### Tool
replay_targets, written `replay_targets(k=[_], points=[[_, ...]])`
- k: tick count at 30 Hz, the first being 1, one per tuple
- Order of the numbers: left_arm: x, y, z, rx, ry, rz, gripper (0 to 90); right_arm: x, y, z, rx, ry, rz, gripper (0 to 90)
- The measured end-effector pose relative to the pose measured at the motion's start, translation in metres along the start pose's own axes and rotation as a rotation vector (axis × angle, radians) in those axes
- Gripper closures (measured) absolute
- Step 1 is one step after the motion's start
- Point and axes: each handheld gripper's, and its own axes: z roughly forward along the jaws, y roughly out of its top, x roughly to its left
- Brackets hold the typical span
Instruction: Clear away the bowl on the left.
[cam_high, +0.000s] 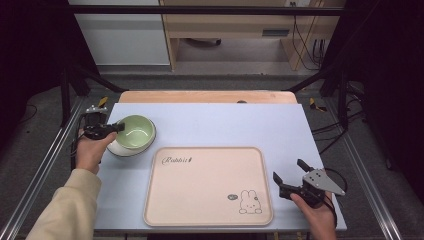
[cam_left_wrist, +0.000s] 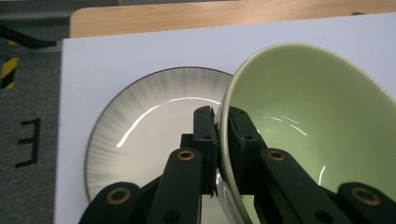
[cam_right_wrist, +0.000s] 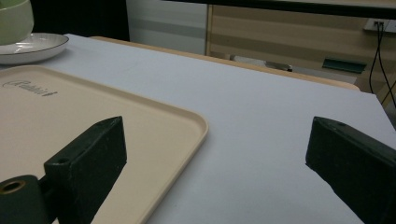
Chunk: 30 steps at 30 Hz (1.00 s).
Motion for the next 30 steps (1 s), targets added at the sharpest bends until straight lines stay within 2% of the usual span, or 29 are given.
replay_targets(k=[4, 7, 12, 18, 21, 22, 30], points=[[-0.017, 0.004, -0.005, 0.001, -0.029, 0.019, 82.8, 0.000, 0.000, 0.000, -0.002, 0.001, 0.000, 5.4], [-0.023, 0.005, -0.006, -0.001, -0.038, 0.027, 82.8, 0.000, 0.000, 0.000, -0.003, -0.001, -0.006, 5.3], [-0.036, 0.005, -0.007, 0.000, -0.076, 0.030, 82.8, 0.000, 0.000, -0.001, -0.016, -0.002, -0.012, 3.6], [-0.060, 0.005, -0.009, 0.007, -0.122, 0.070, 82.7, 0.000, 0.000, 0.000, -0.027, 0.001, -0.032, 3.6], [-0.072, 0.004, -0.008, 0.003, -0.143, 0.078, 82.8, 0.001, 0.000, 0.000, -0.024, 0.000, -0.036, 3.6], [-0.079, 0.004, -0.007, -0.002, -0.151, 0.083, 82.7, 0.001, 0.000, 0.000, -0.026, -0.001, -0.035, 3.6], [-0.094, 0.004, -0.005, 0.007, -0.182, 0.105, 82.7, 0.000, 0.000, 0.000, -0.029, -0.005, -0.038, 3.7]])
